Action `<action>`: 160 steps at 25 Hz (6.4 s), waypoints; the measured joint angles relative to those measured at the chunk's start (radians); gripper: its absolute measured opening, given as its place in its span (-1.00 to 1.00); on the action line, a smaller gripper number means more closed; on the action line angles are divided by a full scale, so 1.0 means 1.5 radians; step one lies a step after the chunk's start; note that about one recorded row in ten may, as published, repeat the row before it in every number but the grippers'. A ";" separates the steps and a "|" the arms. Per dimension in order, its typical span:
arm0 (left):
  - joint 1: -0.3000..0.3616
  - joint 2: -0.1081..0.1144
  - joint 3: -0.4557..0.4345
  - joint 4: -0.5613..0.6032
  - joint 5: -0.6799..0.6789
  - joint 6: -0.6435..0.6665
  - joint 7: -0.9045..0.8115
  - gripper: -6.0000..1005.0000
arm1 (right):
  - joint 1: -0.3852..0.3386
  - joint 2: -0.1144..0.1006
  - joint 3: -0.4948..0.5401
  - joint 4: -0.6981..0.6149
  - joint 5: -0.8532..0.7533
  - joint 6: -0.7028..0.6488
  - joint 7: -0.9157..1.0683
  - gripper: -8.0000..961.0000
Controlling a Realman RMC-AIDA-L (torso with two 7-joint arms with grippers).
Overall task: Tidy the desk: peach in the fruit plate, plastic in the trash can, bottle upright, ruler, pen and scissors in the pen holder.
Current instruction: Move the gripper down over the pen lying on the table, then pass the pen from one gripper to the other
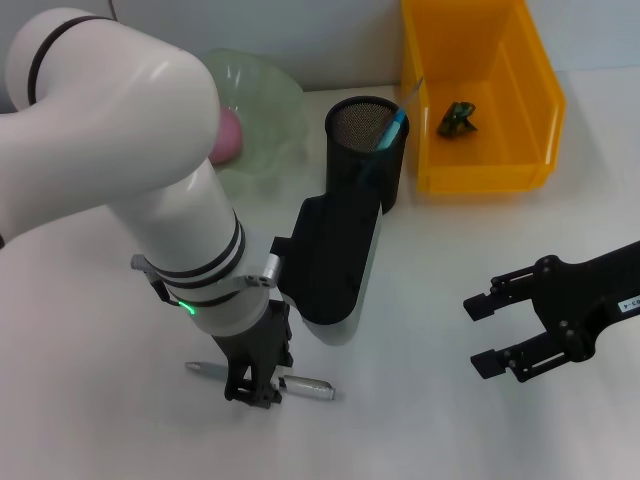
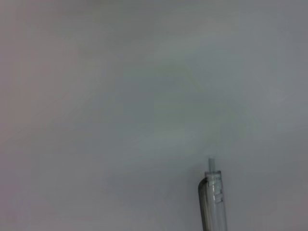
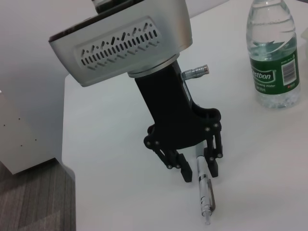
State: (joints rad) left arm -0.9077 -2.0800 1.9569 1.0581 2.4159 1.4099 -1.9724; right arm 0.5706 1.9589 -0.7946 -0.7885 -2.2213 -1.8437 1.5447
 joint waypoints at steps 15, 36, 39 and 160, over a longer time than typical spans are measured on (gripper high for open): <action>-0.009 0.000 0.012 -0.013 0.000 -0.005 -0.010 -0.39 | 0.000 0.000 0.000 0.002 -0.007 0.000 -0.007 0.59; -0.015 0.000 0.018 -0.030 0.004 -0.011 -0.009 -0.40 | 0.005 0.002 -0.001 0.005 -0.014 0.009 -0.007 0.58; -0.015 0.000 0.018 -0.032 0.004 -0.012 -0.006 -0.40 | 0.006 0.003 -0.001 0.005 -0.016 0.009 -0.007 0.58; 0.293 0.000 0.358 -0.205 -2.075 -0.344 1.319 -0.69 | 0.092 0.088 0.274 0.455 0.426 0.187 -0.609 0.54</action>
State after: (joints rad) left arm -0.4684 -2.0800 2.4934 0.7509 -0.6973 0.8945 0.0067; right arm 0.7083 2.0911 -0.3832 -0.1064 -1.5827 -1.5631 0.6312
